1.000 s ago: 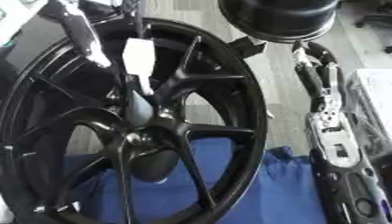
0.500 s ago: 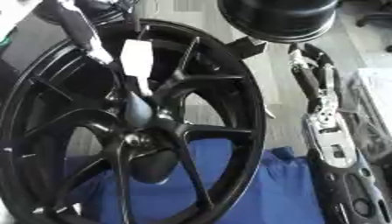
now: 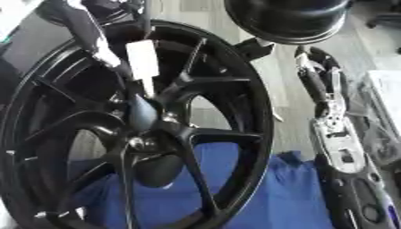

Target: Pull the pin out of the wheel hub.

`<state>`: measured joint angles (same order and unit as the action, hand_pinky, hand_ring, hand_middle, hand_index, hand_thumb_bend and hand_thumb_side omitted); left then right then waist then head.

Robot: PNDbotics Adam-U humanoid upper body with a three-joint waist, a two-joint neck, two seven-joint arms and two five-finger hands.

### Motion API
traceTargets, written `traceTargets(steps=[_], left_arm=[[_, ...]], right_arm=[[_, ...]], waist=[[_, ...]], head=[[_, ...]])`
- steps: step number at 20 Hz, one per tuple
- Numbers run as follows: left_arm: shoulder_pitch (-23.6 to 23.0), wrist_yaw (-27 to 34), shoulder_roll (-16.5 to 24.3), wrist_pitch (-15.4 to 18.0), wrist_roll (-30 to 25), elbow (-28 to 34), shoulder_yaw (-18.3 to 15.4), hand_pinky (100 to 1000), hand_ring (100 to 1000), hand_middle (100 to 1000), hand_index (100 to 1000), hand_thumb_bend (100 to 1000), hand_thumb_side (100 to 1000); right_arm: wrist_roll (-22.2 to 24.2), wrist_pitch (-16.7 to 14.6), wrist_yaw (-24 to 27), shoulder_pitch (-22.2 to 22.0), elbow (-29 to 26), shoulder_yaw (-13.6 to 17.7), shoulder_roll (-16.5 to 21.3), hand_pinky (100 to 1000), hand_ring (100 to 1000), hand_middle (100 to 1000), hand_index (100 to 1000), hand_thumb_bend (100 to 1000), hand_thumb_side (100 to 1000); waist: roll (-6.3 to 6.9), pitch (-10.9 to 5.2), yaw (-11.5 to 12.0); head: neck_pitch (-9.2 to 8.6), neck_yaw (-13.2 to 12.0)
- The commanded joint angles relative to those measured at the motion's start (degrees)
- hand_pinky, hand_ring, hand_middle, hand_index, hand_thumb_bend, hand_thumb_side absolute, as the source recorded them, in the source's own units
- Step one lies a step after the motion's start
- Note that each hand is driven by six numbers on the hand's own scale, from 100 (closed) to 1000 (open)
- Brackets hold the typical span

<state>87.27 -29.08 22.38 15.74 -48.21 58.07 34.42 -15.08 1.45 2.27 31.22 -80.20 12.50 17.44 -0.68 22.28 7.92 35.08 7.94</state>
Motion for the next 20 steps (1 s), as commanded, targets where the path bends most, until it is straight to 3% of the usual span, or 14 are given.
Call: traceTargets(steps=[1,6,14,20], left_arm=[[1.77,-0.05,1.84,3.78,-3.76,1.4,-0.08,870,819,765,778,597,381],[1.97,1.53,2.62,3.26,-3.76,3.18,0.35,869,818,764,775,597,409],[2.46,5.35,4.09,0.29,-3.76,7.58,0.74,868,816,762,792,588,595],[2.58,4.87,4.19,-2.62,-3.76,8.78,1.71,864,798,724,796,598,658]], right_arm=[[0.2,-0.14,-0.23,0.42,-0.51,-0.03,1.88,798,719,773,832,264,540],[0.21,-0.06,-0.47,0.28,-0.24,-0.04,2.04,798,720,773,832,264,540],[0.28,-0.12,-0.58,0.1,-0.29,0.01,2.2,798,720,774,832,261,539],[0.44,-0.15,-0.73,0.14,-0.22,-0.11,2.25,798,720,774,832,258,539]], waist=[[0.1,-1.82,0.18],[0.26,-2.04,0.44],[0.66,-2.44,0.63],[0.98,-2.74,0.61]], head=[[-0.5,-0.14],[-0.42,-0.1],[-0.17,-0.29],[0.0,-0.62]])
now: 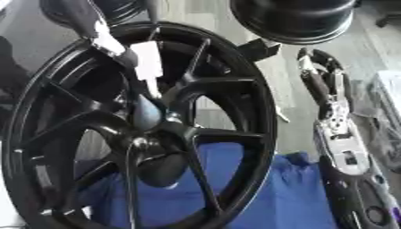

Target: Pull the pin out of the wheel hub.

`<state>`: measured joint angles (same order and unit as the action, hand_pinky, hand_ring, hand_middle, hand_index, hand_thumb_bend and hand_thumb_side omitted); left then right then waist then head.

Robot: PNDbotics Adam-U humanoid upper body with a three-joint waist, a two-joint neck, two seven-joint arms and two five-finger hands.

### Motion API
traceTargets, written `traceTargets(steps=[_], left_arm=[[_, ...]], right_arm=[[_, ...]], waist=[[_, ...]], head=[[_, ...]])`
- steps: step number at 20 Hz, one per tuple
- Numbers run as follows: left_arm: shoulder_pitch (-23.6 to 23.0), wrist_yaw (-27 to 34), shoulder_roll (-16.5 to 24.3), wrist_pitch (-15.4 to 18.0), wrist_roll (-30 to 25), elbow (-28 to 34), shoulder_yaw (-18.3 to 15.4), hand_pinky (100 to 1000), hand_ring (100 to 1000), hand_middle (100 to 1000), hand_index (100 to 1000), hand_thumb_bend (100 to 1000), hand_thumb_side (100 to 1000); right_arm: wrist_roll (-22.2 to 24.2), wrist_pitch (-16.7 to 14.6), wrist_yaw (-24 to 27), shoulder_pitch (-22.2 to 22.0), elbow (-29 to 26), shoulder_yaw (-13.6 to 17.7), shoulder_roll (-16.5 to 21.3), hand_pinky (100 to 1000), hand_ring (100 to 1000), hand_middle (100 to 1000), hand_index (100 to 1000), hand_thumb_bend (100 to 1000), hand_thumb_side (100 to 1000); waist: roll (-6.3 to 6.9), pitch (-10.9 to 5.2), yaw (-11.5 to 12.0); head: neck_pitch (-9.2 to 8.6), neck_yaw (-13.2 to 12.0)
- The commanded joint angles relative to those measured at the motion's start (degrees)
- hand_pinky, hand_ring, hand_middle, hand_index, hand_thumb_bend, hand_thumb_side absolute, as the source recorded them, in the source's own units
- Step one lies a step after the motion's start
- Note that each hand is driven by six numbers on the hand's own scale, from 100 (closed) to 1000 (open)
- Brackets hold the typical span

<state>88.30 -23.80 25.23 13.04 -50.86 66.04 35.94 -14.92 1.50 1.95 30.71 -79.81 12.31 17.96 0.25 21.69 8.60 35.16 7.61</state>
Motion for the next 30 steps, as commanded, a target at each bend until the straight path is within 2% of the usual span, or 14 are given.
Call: traceTargets(steps=[1,6,9,12,17,22,27,30], left_arm=[[1.47,-1.34,1.18,-0.23,-1.11,0.52,0.47,861,795,718,797,597,653],[1.41,-6.75,0.2,0.07,-1.11,-1.47,0.6,864,793,704,803,624,635],[1.45,-9.57,-0.49,0.72,-1.11,-2.58,0.09,862,788,679,788,610,627],[1.34,-9.96,-1.11,1.06,-1.11,-3.45,-0.17,854,779,646,765,578,645],[1.28,-9.37,-1.89,0.97,-1.11,-3.98,0.68,846,759,606,732,585,644],[0.93,-10.83,-2.4,1.68,-1.11,-4.94,1.21,829,733,577,708,554,572],[0.88,-10.62,-2.76,1.74,-1.11,-5.14,1.09,811,697,552,686,400,389],[0.71,-9.58,-2.69,1.17,-1.11,-4.9,1.4,796,662,527,661,337,288]], right_arm=[[0.3,-0.23,-0.42,0.7,-0.64,0.07,1.67,798,720,774,832,258,539],[0.6,-0.2,-0.49,0.77,-0.63,-0.22,1.6,798,720,774,832,256,542],[0.78,-0.16,-0.56,0.82,-0.61,-0.34,1.56,798,720,775,832,255,543],[0.9,-0.16,-0.59,0.9,-0.63,-0.42,1.5,798,721,775,832,254,545],[1.36,-0.03,-0.84,0.99,-0.45,-0.82,1.48,798,721,776,832,253,547],[1.39,-0.13,-0.79,1.12,-0.65,-0.78,1.34,799,721,776,832,252,547],[1.51,-0.08,-0.83,1.17,-0.59,-0.92,1.33,799,722,777,832,251,549],[1.54,-0.01,-0.88,1.2,-0.49,-0.96,1.33,799,722,777,832,252,551]], waist=[[0.1,-2.18,-0.15],[0.21,-2.17,-0.32],[0.21,-2.17,-0.42],[0.24,-2.19,-0.52],[0.41,-2.22,-0.66],[0.46,-2.2,-0.87],[0.46,-2.2,-0.93],[0.46,-2.22,-0.94]], head=[[-0.09,-0.42],[-0.11,-0.68],[-0.1,-0.85],[-0.06,-1.01],[0.03,-1.26],[0.12,-1.38],[0.25,-1.43],[0.27,-1.48]])
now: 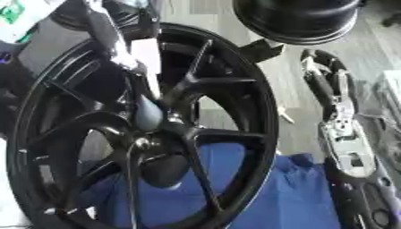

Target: Pull the pin out of the wheel hub.

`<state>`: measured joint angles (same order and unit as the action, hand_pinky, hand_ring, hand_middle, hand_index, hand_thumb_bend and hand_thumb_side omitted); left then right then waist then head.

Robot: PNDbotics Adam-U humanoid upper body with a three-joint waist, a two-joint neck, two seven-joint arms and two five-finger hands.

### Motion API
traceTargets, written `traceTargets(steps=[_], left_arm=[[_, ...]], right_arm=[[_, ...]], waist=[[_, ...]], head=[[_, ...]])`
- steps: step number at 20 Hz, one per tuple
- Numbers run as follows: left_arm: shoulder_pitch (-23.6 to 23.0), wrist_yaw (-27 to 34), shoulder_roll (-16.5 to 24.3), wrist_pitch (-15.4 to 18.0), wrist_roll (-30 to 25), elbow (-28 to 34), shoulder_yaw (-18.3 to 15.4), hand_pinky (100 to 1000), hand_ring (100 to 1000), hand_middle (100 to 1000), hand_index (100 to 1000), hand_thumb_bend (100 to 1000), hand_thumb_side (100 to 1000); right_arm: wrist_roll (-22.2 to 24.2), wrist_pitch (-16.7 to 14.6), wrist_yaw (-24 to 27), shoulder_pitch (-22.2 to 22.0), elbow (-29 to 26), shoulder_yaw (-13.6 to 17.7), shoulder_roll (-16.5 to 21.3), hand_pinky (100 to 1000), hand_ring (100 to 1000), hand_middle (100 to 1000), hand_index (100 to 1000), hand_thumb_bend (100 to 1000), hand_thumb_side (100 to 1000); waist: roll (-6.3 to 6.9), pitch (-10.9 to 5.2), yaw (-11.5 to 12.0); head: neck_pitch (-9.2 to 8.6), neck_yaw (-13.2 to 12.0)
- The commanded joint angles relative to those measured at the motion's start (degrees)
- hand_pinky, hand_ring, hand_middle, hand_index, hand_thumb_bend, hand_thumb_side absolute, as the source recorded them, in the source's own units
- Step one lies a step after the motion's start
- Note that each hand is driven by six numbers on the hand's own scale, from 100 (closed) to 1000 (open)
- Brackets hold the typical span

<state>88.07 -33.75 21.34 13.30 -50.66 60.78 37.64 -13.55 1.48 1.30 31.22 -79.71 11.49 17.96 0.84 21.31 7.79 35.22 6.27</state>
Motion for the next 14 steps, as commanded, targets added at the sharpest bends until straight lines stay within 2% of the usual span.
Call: traceTargets(steps=[1,2,3,5,10,14], left_arm=[[0.9,0.71,1.28,0.76,-1.3,0.55,-0.15,783,640,509,640,321,246],[0.88,1.01,1.37,0.63,-1.3,0.77,0.0,783,640,509,640,321,246],[0.87,1.26,1.47,0.5,-1.3,0.99,0.1,774,613,477,596,306,167],[0.85,1.83,1.79,0.3,-1.3,1.64,0.21,762,586,442,547,318,100],[0.98,2.6,2.92,-0.19,-1.3,3.76,-0.45,740,539,390,447,379,100],[1.18,3.05,4.38,-1.1,-1.3,6.5,-2.38,729,525,379,421,389,100]], right_arm=[[0.19,0.05,-0.25,0.69,-0.55,-0.18,1.33,799,722,777,832,252,551],[0.21,0.07,-0.28,0.7,-0.51,-0.21,1.34,799,722,777,832,252,551],[0.23,0.07,-0.3,0.7,-0.49,-0.23,1.35,799,722,777,832,253,552],[0.24,0.09,-0.34,0.68,-0.49,-0.26,1.38,799,722,777,832,252,551],[0.12,0.14,-0.29,0.64,-0.52,-0.22,1.44,798,721,777,831,252,551],[-0.03,0.15,-0.17,0.55,-0.57,-0.16,1.51,798,721,777,831,249,556]], waist=[[-0.13,-1.85,-0.13],[-0.13,-1.85,-0.12],[-0.13,-1.85,-0.11],[-0.13,-1.87,-0.08],[-0.2,-1.91,0.06],[-0.25,-1.96,0.2]], head=[[0.22,-0.15],[0.22,-0.16],[0.24,-0.17],[0.31,-0.21],[0.48,-0.25],[0.53,-0.22]])
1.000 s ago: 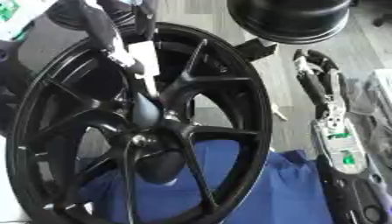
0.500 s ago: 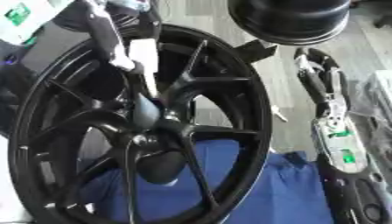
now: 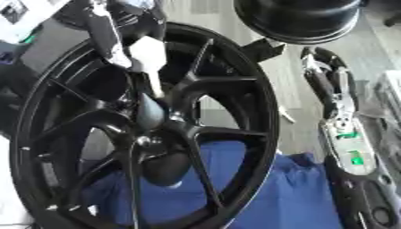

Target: Pull the pin out of the wheel hub.

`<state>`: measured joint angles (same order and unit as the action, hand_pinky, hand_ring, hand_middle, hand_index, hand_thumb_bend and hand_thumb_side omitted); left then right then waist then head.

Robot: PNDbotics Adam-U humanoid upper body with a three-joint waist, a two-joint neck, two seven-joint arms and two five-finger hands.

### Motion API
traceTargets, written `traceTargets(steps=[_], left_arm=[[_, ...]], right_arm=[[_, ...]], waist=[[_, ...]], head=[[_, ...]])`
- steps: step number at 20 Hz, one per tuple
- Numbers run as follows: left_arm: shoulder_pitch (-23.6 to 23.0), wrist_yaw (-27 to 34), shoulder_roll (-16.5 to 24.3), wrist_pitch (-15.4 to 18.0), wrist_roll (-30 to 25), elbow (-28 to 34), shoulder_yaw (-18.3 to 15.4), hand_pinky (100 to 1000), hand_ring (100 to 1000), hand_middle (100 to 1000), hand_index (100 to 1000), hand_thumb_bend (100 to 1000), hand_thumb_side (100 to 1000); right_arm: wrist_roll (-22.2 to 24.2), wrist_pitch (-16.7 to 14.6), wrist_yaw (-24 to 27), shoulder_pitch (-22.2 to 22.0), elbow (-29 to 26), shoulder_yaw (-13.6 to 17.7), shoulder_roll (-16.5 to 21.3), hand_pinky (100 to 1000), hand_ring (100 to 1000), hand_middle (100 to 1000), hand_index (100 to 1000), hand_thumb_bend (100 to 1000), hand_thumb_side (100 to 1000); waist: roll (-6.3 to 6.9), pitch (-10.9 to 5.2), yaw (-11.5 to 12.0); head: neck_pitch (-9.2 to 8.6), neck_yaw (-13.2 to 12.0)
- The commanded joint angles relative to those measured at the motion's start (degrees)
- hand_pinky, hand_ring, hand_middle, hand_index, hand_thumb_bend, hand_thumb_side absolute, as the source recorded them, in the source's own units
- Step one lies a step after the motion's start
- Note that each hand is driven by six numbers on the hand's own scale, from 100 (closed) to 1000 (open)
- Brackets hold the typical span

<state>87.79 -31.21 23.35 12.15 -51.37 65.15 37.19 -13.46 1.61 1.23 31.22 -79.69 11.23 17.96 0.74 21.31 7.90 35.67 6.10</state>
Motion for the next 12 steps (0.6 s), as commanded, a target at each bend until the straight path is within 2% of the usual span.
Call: traceTargets(steps=[1,5,8,9,12], left_arm=[[1.5,0.69,2.71,-0.28,-0.6,2.75,-2.3,726,526,379,420,389,100],[1.53,1.06,4.32,-1.94,-0.6,5.64,-4.69,716,510,361,394,437,100],[1.35,1.26,5.25,-3.15,-0.6,7.51,-5.76,716,510,361,394,437,100],[1.35,1.33,5.97,-3.69,-0.6,8.17,-6.91,704,499,351,377,462,100],[0.55,1.86,8.44,-5.44,-0.6,10.78,-9.82,702,498,351,377,461,100]], right_arm=[[-0.15,0.07,-0.12,0.53,-0.55,0.1,1.54,798,721,777,830,251,552],[-0.2,0.13,-0.18,0.47,-0.52,0.14,1.62,798,721,777,830,248,558],[-0.27,0.11,-0.15,0.45,-0.55,0.19,1.65,798,721,777,830,248,558],[-0.3,0.12,-0.14,0.39,-0.55,0.23,1.69,798,721,777,829,247,559],[-0.42,0.11,-0.1,0.29,-0.58,0.37,1.84,799,721,777,829,247,559]], waist=[[-0.15,-1.98,0.14],[-0.24,-2.04,0.32],[-0.25,-2.04,0.37],[-0.29,-2.06,0.5],[-0.3,-2.09,0.79]], head=[[0.07,-0.05],[0.01,0.0],[0.03,0.03],[0.22,0.04],[0.54,0.16]])
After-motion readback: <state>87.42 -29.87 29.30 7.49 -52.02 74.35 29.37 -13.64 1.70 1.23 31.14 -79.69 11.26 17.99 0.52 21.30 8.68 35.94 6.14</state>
